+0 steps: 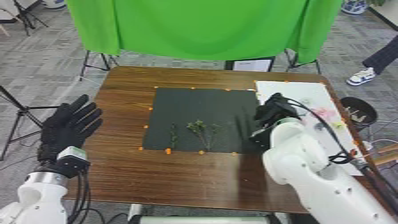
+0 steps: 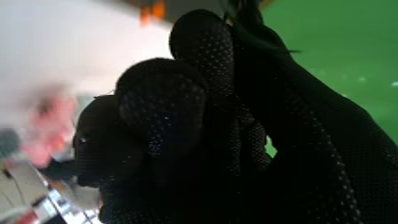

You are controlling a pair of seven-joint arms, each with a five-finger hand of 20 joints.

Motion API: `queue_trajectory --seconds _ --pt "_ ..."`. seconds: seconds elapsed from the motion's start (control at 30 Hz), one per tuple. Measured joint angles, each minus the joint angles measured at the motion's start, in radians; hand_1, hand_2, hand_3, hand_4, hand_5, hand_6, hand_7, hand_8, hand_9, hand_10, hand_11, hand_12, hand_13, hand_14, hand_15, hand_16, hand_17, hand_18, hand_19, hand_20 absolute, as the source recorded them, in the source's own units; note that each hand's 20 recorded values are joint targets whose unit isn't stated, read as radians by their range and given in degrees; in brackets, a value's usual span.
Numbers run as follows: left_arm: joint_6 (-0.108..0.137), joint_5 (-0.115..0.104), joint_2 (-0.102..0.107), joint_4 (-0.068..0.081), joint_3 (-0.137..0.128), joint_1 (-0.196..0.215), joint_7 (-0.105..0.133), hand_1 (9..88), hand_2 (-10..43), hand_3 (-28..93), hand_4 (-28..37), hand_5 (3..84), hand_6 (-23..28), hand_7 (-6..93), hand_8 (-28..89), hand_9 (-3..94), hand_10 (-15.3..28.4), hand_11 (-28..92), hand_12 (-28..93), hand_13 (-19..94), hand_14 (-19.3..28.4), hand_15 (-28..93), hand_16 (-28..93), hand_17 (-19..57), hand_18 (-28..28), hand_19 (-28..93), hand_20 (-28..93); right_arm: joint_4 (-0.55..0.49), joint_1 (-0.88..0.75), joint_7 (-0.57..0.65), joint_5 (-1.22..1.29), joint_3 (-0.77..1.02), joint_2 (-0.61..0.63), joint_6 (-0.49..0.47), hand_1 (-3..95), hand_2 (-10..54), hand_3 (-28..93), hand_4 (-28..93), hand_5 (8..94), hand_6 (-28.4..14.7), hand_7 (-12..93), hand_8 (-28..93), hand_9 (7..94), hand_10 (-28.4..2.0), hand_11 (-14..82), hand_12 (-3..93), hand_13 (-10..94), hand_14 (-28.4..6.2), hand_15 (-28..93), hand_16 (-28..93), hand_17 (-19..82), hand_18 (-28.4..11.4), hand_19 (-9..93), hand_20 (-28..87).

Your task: Arrange flowers

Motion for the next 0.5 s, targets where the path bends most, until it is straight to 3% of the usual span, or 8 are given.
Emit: queue_trajectory --seconds 0.5 --pt "0.001 0.001 0.009 0.0 0.001 -0.009 -0.008 27.0 10.8 73 -28.3 41.1 10.0 9.7 -6 34.1 16.4 20 14 21 16.5 34 -5 -6.8 15.5 33 10 0.071 -0.053 0.082 -0.048 -0.091 -0.121 0.037 49.8 -9.5 74 -9 78.4 -4.9 46 17 93.7 -12.1 28.2 34.0 94 -4.7 52 30 73 -13.2 91 23"
